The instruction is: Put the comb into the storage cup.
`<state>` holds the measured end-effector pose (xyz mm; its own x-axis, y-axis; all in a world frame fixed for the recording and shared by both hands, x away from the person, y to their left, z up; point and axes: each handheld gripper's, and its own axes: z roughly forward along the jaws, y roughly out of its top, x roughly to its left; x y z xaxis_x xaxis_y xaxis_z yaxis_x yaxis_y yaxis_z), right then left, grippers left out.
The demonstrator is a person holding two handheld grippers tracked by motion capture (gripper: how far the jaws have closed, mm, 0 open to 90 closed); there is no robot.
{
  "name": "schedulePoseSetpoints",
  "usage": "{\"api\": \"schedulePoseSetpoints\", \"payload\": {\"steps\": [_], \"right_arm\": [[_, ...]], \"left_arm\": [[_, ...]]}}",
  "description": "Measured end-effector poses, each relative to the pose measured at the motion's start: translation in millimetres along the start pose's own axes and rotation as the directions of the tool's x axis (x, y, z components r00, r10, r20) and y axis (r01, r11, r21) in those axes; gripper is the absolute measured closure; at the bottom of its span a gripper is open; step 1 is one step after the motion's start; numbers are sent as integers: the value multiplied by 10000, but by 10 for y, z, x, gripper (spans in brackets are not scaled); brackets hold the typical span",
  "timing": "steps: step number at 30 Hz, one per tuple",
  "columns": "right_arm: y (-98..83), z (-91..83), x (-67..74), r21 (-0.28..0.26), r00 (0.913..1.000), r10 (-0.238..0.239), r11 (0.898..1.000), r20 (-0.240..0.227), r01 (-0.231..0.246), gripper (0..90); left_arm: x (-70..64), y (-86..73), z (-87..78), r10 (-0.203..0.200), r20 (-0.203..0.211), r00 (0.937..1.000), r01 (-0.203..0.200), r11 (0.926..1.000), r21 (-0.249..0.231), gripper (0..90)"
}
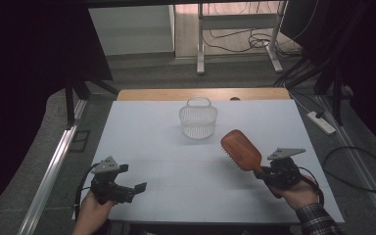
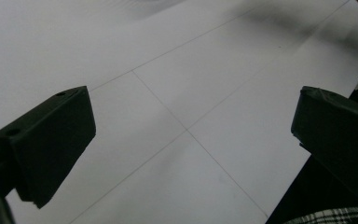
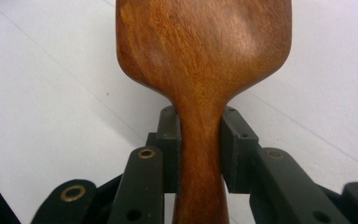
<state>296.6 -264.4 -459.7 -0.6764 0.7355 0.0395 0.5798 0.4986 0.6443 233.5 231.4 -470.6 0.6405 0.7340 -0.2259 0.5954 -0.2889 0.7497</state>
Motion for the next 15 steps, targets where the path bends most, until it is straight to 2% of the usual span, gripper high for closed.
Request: {"api": "schedulePoseSetpoints", "payload": {"steps": [7,12,15], "right_arm": [[40,-17,34,-289,9999,-115,9995,-77,113,721],[86,3,79,-444,9997,-226,9988,-132,220,721],[111,11,108,-551,9994,-308,9980,-165,299,721]], "left_arm": [[7,124,85,-83,277,9996,87,9999,-142,0],[3,244,172,123,106,9999,-125,9997,200,0],[-4,291,223,100,266,9996,-106,9997,210,0]]}}
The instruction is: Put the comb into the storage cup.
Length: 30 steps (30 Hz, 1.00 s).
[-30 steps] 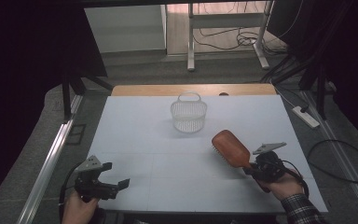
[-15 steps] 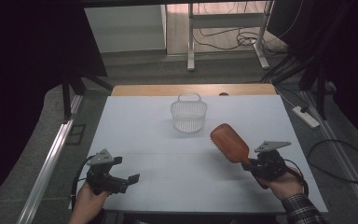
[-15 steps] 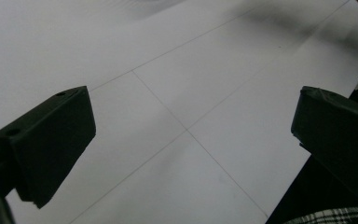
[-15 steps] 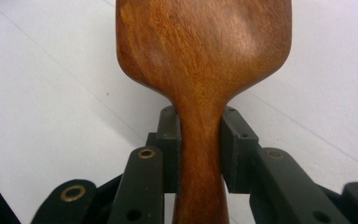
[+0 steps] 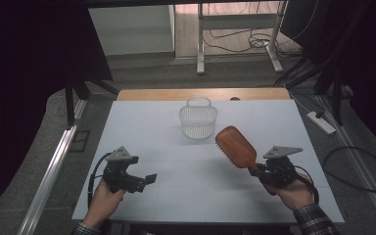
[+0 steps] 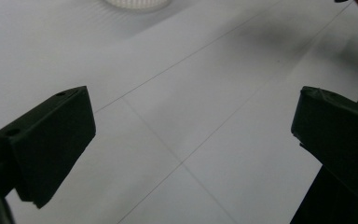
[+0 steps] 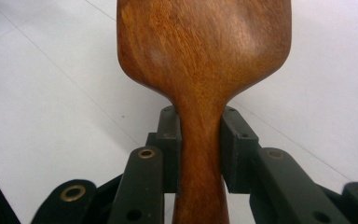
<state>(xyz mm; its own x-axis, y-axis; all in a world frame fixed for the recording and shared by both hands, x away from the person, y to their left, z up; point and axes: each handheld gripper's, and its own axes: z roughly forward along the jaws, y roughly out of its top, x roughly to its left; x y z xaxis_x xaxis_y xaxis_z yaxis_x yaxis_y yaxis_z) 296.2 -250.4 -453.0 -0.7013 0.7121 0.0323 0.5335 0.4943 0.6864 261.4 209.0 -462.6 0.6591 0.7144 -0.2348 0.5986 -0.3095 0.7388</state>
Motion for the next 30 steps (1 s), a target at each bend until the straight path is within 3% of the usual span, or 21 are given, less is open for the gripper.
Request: {"api": "schedulePoseSetpoints", "payload": {"steps": [13,22,30], "right_arm": [[113,28,93,-477,9999,-119,9988,7,119,721],[204,78,174,-842,9996,-228,9962,-140,215,721],[271,144,248,-1043,9991,-393,9938,-147,376,721]], "left_arm": [[-37,279,204,132,515,9986,-115,9994,-333,0],[-57,399,303,-270,639,9976,294,9989,-370,0],[-67,487,383,-186,1063,9942,236,9987,-454,0]]}}
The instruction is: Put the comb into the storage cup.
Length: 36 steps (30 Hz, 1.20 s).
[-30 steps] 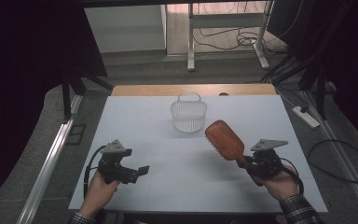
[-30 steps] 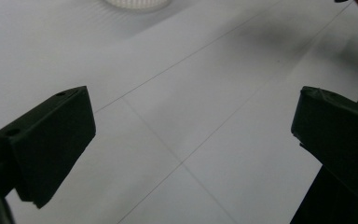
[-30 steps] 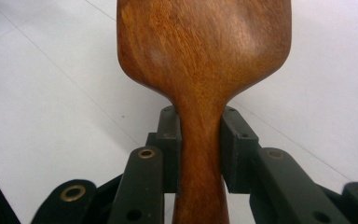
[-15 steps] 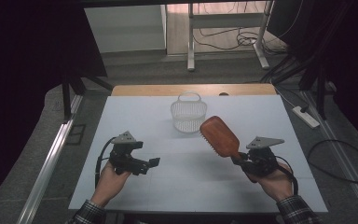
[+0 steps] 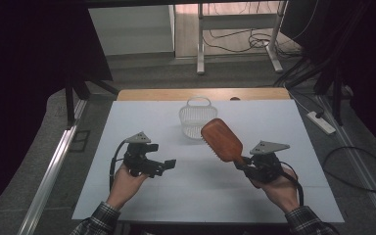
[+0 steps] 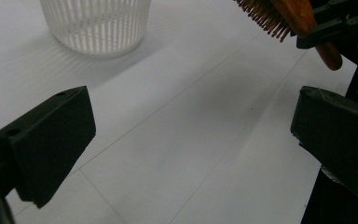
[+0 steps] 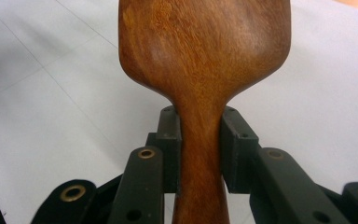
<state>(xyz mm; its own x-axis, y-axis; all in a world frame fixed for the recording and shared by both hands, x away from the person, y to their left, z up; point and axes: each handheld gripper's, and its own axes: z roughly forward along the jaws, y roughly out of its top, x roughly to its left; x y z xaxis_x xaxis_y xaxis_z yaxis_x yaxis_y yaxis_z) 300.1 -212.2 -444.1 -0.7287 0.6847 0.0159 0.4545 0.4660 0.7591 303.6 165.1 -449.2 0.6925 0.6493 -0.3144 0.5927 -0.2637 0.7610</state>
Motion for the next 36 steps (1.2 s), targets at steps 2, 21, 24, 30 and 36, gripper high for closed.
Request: {"api": "schedulePoseSetpoints", "payload": {"steps": [2,21,24,30,36], "right_arm": [[10,14,15,-33,10000,-57,10000,-6,57,721],[113,178,203,-423,9987,-397,9984,-311,384,720],[133,206,239,-497,9984,-481,9977,-308,465,720],[168,245,296,-667,9973,-619,9960,-396,592,720],[207,301,375,-805,9958,-691,9947,-597,642,720]], "left_arm": [[-8,25,26,54,124,9999,-54,10000,16,0],[16,189,157,-379,1188,9922,453,9972,-599,0],[24,211,174,-468,1331,9900,564,9960,-692,0],[16,251,214,-528,1566,9862,647,9953,-717,0],[2,287,292,-538,1661,9846,656,9956,-663,0]]}}
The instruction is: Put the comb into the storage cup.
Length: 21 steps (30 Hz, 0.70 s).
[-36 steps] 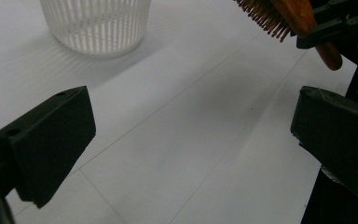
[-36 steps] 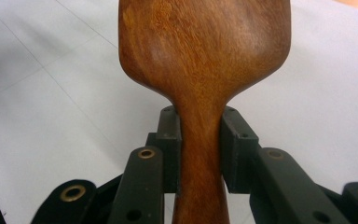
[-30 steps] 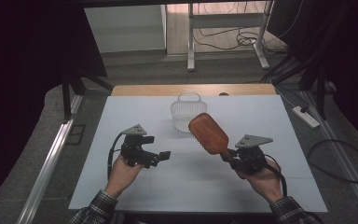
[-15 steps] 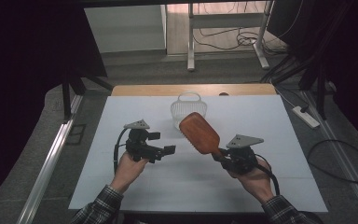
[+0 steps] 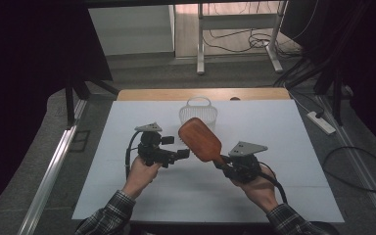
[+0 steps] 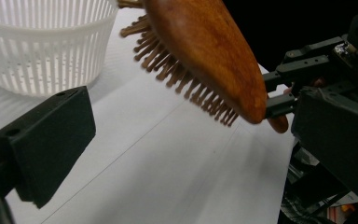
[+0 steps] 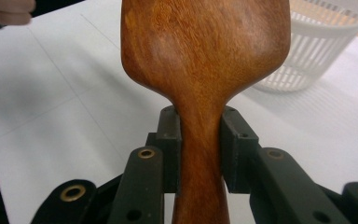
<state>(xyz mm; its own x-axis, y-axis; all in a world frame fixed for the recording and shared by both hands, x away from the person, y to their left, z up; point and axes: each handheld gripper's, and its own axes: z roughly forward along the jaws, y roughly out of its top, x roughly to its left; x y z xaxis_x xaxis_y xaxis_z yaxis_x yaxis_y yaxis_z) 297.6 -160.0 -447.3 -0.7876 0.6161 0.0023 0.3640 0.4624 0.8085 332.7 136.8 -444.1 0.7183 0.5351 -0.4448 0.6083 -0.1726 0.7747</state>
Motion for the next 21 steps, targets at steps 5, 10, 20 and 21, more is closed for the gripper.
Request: {"api": "schedulePoseSetpoints", "payload": {"steps": [5,10,20,21], "right_arm": [[34,49,58,-54,9999,-108,9999,-103,107,720],[66,85,104,-171,9996,-161,9997,-217,158,720],[91,138,180,-272,9990,-215,9994,-386,205,720],[92,142,188,-287,9990,-214,9994,-385,203,720]], "left_arm": [[8,32,52,-139,109,9998,139,9999,-34,0],[32,47,98,-280,281,9992,282,9996,-74,0],[61,73,162,-574,700,9959,587,9981,-161,0],[65,73,166,-605,761,9953,619,9979,-168,0]]}}
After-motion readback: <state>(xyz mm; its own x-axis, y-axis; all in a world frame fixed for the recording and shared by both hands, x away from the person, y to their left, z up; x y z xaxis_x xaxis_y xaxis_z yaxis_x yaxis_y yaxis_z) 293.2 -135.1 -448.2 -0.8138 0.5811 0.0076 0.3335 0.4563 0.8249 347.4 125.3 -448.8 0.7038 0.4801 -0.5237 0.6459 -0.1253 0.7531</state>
